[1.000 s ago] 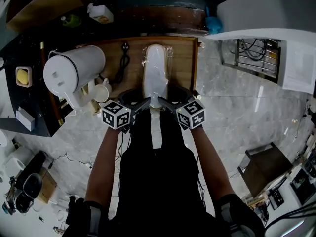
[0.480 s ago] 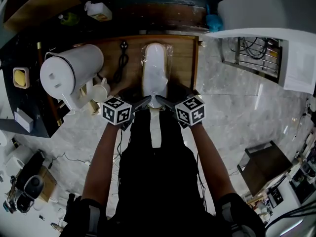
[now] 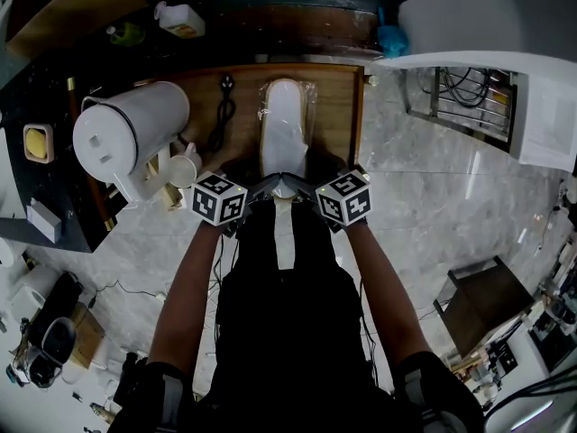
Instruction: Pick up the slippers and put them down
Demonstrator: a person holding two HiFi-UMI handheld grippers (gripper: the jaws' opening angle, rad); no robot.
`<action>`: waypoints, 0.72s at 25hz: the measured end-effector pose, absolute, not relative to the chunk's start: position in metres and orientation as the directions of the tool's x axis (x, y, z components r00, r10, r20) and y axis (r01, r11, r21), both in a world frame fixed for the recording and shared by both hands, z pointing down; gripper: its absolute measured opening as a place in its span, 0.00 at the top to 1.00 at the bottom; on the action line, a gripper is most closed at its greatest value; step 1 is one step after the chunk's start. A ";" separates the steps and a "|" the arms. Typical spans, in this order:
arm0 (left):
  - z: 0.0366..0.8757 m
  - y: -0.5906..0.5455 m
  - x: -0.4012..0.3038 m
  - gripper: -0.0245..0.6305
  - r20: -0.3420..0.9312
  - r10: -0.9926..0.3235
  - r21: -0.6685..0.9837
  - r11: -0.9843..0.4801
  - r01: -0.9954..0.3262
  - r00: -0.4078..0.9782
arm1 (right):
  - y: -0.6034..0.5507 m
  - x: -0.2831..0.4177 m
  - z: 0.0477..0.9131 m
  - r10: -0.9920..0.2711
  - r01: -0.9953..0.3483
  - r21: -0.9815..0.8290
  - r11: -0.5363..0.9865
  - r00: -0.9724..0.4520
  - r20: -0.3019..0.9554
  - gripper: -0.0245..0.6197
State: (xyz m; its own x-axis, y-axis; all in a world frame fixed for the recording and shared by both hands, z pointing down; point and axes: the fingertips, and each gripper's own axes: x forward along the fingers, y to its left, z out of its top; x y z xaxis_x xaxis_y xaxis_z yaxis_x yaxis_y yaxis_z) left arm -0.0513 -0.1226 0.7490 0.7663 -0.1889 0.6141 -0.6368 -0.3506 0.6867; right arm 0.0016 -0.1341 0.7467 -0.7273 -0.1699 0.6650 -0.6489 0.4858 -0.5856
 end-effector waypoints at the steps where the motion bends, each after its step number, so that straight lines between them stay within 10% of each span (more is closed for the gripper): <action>1: 0.750 -0.123 -0.051 0.49 0.619 -0.187 0.684 -0.349 -0.640 0.763 | -0.134 0.002 0.747 -0.167 -0.649 -0.584 0.488 -0.726 0.667 0.38; 18: 0.760 -0.122 -0.049 0.53 0.688 -0.154 0.629 -0.360 -0.689 0.709 | -0.131 -0.003 0.755 -0.088 -0.617 -0.564 0.549 -0.714 0.694 0.52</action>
